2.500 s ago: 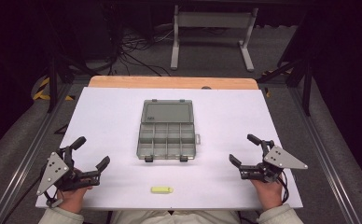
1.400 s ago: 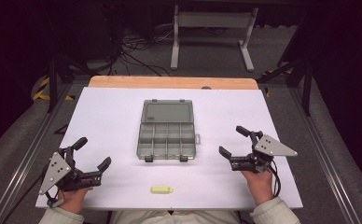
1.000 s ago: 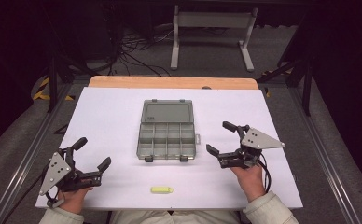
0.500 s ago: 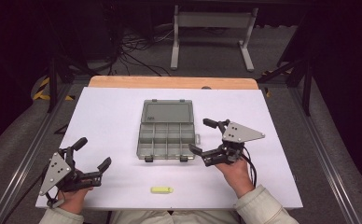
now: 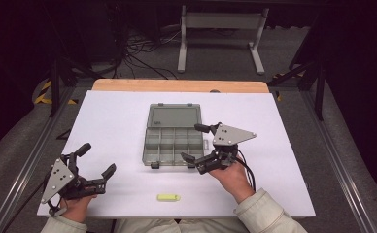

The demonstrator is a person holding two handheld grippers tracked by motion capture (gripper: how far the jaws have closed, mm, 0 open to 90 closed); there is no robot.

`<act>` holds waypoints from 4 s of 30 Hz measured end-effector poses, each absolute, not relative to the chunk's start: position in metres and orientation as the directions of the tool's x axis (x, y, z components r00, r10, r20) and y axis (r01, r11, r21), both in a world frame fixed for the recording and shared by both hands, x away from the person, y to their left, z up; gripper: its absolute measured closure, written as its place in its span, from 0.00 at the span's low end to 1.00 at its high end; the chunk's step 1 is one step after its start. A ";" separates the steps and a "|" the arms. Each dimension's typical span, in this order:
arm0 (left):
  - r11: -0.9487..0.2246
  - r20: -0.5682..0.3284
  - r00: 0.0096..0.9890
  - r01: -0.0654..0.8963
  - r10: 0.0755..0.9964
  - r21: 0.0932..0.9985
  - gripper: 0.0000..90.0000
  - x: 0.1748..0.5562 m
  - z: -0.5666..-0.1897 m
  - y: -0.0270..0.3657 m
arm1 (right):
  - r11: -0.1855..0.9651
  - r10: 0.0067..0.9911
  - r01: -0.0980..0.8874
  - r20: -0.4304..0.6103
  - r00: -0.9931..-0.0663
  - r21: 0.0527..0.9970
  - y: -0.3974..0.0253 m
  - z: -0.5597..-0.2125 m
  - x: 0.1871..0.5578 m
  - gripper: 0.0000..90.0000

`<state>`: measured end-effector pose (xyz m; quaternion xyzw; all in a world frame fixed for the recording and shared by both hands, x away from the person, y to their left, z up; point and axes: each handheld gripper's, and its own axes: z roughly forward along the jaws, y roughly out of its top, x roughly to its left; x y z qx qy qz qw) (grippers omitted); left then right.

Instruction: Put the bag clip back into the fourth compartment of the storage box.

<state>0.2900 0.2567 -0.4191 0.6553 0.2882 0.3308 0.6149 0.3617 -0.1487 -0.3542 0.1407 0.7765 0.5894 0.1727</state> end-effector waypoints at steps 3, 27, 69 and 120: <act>-0.077 0.078 0.616 -0.029 0.784 0.997 0.02 0.290 -0.419 0.257 | 0.279 0.393 0.017 -0.098 -0.914 0.960 -0.145 -0.354 0.362 0.11; -0.082 0.075 0.622 -0.017 0.780 0.996 0.02 0.291 -0.419 0.257 | 0.706 0.151 0.052 -0.078 -0.986 0.707 -0.098 -0.354 0.355 0.33; -0.083 0.078 0.621 -0.022 0.780 0.996 0.02 0.290 -0.418 0.257 | 0.860 0.079 0.077 0.017 -0.997 0.504 -0.054 -0.415 0.336 0.30; -0.086 0.079 0.622 -0.019 0.779 0.996 0.02 0.290 -0.418 0.257 | 0.886 0.040 0.018 -0.036 -0.999 0.463 -0.053 -0.413 0.328 0.87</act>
